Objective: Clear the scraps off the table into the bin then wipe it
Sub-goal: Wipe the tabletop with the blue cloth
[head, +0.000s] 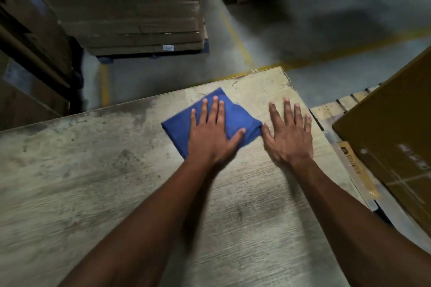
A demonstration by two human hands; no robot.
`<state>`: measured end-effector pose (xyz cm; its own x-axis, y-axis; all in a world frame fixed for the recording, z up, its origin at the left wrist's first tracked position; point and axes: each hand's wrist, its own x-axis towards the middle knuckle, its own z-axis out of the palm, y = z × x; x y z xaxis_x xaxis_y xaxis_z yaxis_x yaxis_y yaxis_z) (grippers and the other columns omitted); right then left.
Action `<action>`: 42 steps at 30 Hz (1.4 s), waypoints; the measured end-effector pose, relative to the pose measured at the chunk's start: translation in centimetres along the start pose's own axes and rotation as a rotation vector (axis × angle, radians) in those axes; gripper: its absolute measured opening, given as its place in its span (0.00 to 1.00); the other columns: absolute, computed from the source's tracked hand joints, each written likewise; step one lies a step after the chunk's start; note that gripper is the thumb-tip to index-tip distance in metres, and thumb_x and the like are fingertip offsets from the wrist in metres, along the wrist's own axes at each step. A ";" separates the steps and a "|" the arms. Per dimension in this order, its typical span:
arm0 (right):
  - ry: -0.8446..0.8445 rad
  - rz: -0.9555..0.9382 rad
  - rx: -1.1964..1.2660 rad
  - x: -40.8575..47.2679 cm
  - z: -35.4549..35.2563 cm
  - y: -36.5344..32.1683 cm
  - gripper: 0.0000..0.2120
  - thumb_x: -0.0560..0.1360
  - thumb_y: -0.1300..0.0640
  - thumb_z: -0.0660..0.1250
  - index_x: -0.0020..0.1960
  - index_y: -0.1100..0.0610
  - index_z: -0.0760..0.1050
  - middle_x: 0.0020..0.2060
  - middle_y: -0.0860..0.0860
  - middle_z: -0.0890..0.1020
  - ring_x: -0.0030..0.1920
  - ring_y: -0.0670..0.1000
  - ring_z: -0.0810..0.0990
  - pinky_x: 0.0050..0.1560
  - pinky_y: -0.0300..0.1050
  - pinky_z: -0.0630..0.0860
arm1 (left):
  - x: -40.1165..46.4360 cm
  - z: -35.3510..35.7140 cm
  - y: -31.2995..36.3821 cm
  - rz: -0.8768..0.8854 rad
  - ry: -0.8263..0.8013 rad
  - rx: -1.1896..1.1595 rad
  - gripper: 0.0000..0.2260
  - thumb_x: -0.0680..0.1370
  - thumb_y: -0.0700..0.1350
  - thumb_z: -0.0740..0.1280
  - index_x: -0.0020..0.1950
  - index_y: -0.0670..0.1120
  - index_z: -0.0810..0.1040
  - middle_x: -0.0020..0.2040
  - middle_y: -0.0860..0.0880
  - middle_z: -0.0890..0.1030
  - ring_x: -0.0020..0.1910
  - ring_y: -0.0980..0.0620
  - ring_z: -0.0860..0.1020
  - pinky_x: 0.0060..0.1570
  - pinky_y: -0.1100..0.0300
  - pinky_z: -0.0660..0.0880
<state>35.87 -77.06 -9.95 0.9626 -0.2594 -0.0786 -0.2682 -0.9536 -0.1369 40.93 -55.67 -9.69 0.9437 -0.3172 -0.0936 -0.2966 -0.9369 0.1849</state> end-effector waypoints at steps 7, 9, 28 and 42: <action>0.009 -0.005 -0.002 -0.2 0.0 0.0 0.37 0.83 0.27 0.36 0.87 0.41 0.37 0.87 0.53 0.39 0.87 0.59 0.39 0.85 0.66 0.40 | -5.9 0.5 0.0 0.056 -0.038 0.019 0.46 0.80 0.77 0.42 0.89 0.49 0.39 0.88 0.50 0.37 0.86 0.49 0.33 0.84 0.39 0.37; 0.011 -0.004 0.008 -0.1 0.1 0.1 0.38 0.82 0.26 0.37 0.87 0.41 0.38 0.87 0.53 0.39 0.87 0.59 0.39 0.85 0.66 0.40 | -3.0 0.3 -0.4 0.003 -0.006 -0.008 0.46 0.80 0.77 0.43 0.89 0.49 0.40 0.89 0.50 0.40 0.87 0.48 0.36 0.84 0.40 0.37; 0.029 0.004 0.031 0.1 0.4 0.2 0.38 0.82 0.26 0.36 0.87 0.40 0.37 0.87 0.51 0.37 0.87 0.57 0.37 0.85 0.65 0.40 | -3.8 0.5 -0.4 -0.039 0.018 -0.002 0.46 0.80 0.77 0.42 0.89 0.50 0.40 0.89 0.52 0.40 0.87 0.49 0.36 0.85 0.40 0.38; 0.034 -0.001 0.031 0.3 0.7 0.5 0.38 0.82 0.25 0.37 0.87 0.40 0.39 0.87 0.51 0.38 0.87 0.58 0.39 0.85 0.66 0.41 | -5.8 0.1 -0.3 -0.071 0.018 -0.047 0.45 0.80 0.77 0.43 0.89 0.50 0.39 0.88 0.52 0.37 0.86 0.50 0.33 0.84 0.40 0.36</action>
<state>35.97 -77.47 -10.76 0.9636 -0.2637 -0.0447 -0.2675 -0.9490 -0.1671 35.51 -53.54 -9.28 0.9648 -0.2468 -0.0910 -0.2217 -0.9490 0.2242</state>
